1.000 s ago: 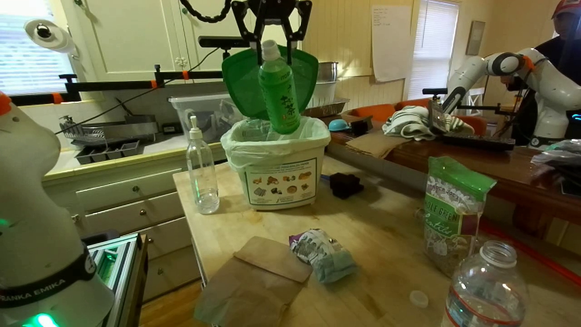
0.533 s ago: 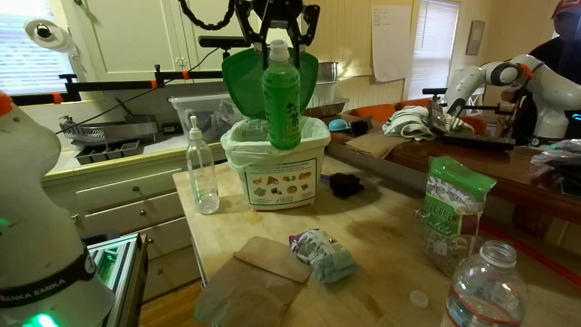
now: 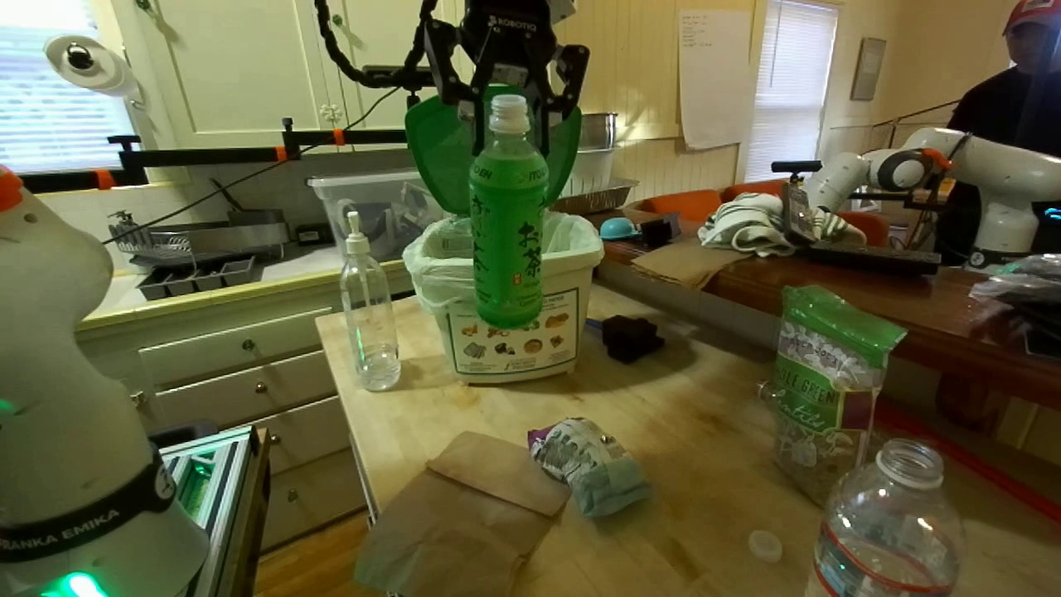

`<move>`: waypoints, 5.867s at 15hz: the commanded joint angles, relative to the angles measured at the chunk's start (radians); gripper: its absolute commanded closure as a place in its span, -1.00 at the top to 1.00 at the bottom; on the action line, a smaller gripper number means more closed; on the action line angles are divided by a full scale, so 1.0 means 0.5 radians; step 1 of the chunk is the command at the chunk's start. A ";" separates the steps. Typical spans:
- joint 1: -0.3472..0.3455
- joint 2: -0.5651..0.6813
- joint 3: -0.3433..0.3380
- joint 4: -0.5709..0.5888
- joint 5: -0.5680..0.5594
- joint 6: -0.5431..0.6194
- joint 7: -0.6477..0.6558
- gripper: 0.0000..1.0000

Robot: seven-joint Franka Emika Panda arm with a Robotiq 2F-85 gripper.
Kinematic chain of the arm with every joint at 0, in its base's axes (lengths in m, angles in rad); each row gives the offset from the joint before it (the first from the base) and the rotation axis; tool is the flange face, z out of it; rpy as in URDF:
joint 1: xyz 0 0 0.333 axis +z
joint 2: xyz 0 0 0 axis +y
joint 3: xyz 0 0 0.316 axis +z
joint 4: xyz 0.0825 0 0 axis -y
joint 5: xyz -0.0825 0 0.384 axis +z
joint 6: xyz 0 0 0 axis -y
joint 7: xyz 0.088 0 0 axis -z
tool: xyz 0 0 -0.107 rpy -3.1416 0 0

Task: Take a bottle out of the bin

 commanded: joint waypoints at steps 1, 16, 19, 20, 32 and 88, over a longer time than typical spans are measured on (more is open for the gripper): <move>-0.036 -0.108 0.019 -0.201 -0.178 0.008 -0.012 -0.46; -0.140 -0.213 -0.164 -0.674 -0.396 0.262 0.757 -0.46; -0.165 -0.190 -0.212 -0.706 -0.409 0.354 0.882 -0.46; -0.175 -0.170 -0.230 -0.718 -0.410 0.380 0.907 -0.46; -0.286 0.131 -0.343 -0.750 -0.342 0.692 1.039 -0.46; -0.452 -0.382 -0.152 -0.547 -0.012 0.754 2.843 1.00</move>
